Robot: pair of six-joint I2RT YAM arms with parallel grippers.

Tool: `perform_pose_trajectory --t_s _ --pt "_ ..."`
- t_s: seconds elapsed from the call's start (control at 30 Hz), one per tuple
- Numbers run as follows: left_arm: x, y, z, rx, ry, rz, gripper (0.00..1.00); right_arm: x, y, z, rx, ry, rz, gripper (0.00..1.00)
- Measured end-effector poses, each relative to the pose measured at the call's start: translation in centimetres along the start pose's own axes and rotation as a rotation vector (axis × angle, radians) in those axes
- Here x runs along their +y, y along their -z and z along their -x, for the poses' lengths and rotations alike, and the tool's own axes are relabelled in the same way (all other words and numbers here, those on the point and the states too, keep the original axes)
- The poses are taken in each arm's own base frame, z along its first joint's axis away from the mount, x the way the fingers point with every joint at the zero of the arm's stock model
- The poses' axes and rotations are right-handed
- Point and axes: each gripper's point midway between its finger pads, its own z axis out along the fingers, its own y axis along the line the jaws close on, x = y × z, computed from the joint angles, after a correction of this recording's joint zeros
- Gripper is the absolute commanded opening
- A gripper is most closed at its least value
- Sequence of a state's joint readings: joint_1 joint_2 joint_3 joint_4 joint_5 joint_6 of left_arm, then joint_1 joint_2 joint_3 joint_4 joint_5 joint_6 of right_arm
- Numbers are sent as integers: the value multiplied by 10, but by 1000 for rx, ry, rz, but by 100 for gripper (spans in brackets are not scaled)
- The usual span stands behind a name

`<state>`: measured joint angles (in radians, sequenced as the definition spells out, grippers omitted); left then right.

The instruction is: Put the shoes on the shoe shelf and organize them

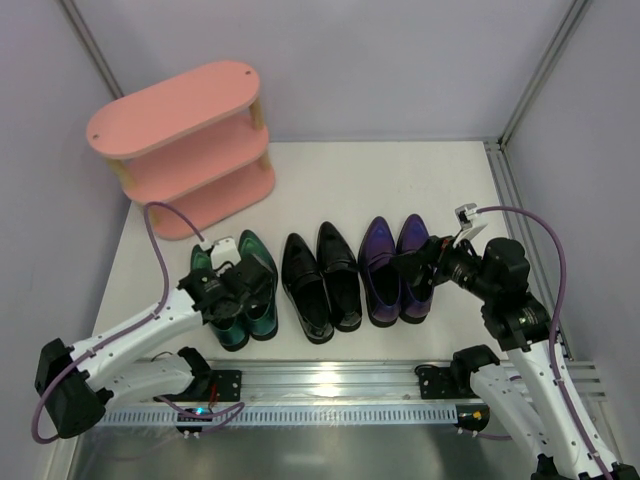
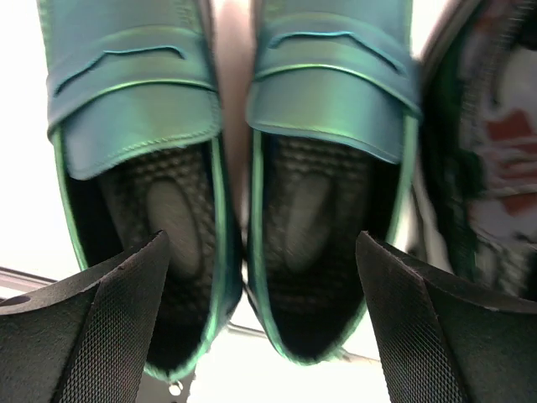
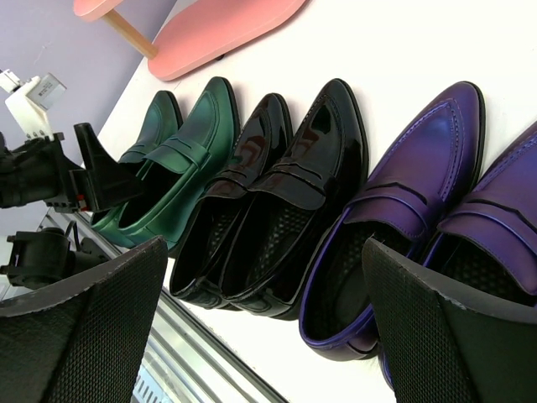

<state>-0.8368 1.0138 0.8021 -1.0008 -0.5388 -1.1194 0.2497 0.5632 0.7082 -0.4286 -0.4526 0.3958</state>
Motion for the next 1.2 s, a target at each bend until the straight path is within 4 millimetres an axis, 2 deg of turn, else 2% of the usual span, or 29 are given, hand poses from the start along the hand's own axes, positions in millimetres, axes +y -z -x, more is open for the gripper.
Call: perform_pose_trajectory --t_s 0.13,0.23,0.33,0.37,0.43,0.5,0.67,0.83,1.03,1.2 --pt "10 -14 -5 -20 -8 56 79 0 0 0 0 -1 -1 97" --pt "17 -26 -13 -22 -16 102 66 0 0 -1 2 -1 -2 97" --pt "21 -37 -21 -19 -20 124 46 -1 0 -1 6 -3 -3 97" --pt "22 -41 -24 -20 -15 124 23 -1 0 -2 6 -4 -4 97" --pt "20 -45 -26 -25 -6 111 0 -1 0 -2 6 -4 -4 97" --pt "13 -46 -24 -32 2 90 0 -1 0 -2 6 -4 -4 98" --pt "14 -43 -24 -21 0 95 0 -1 0 -3 11 -6 -7 97" --pt "13 -25 -21 11 13 59 0 -2 0 -3 11 -6 -7 97" --pt "3 8 7 -34 46 -23 0 -2 0 -3 14 -8 -8 97" --pt "-7 13 29 -91 4 -21 0 -3 -2 -5 22 -12 -11 97"
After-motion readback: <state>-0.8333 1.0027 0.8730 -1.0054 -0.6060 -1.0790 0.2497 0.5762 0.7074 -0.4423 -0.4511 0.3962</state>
